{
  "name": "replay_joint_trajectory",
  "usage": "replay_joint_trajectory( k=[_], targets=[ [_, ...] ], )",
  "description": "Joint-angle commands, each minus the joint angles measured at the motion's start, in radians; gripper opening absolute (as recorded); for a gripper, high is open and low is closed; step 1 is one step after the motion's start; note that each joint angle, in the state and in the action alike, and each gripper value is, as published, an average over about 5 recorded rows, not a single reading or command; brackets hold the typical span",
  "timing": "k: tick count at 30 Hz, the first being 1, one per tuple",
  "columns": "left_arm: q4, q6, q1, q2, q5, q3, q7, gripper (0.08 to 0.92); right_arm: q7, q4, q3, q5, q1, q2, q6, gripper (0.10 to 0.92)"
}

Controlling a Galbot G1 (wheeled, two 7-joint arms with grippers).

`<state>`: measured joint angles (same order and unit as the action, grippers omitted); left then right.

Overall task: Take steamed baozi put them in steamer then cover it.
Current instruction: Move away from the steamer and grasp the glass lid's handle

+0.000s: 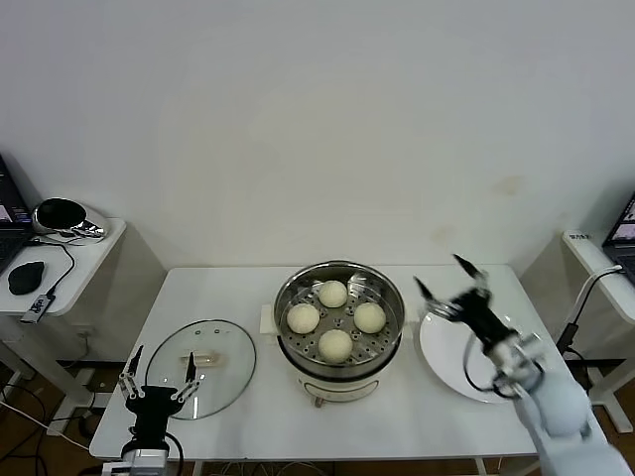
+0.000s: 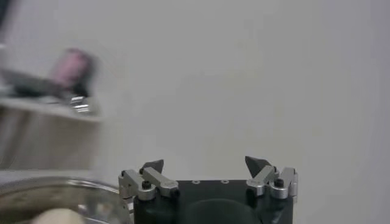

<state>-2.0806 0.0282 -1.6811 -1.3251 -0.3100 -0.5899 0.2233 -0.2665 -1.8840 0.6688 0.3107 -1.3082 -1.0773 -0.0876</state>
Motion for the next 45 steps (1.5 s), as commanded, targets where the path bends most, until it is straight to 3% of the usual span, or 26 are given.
replay_joint_trajectory(
  k=[1, 12, 30, 45],
  targets=[
    [0.142, -0.063, 0.008, 0.087, -0.718, -0.02, -0.017, 0.823, 0.053, -0.011, 0.375, -0.032, -0.326, -0.237, -0.08, 0.823],
    [0.317, -0.03, 0.136, 0.148, -1.016, 0.023, -0.045, 0.823, 0.08, -0.006, 0.377, -0.042, -0.343, -0.268, -0.069, 0.823],
    [0.562, -0.036, 0.368, 0.188, -1.039, 0.061, -0.05, 0.823, 0.083, -0.028, 0.377, -0.053, -0.375, -0.303, -0.078, 0.823],
    [0.661, -0.06, 0.486, 0.188, -1.021, 0.092, -0.064, 0.823, 0.081, -0.034, 0.389, -0.067, -0.386, -0.318, -0.08, 0.823]
  ],
)
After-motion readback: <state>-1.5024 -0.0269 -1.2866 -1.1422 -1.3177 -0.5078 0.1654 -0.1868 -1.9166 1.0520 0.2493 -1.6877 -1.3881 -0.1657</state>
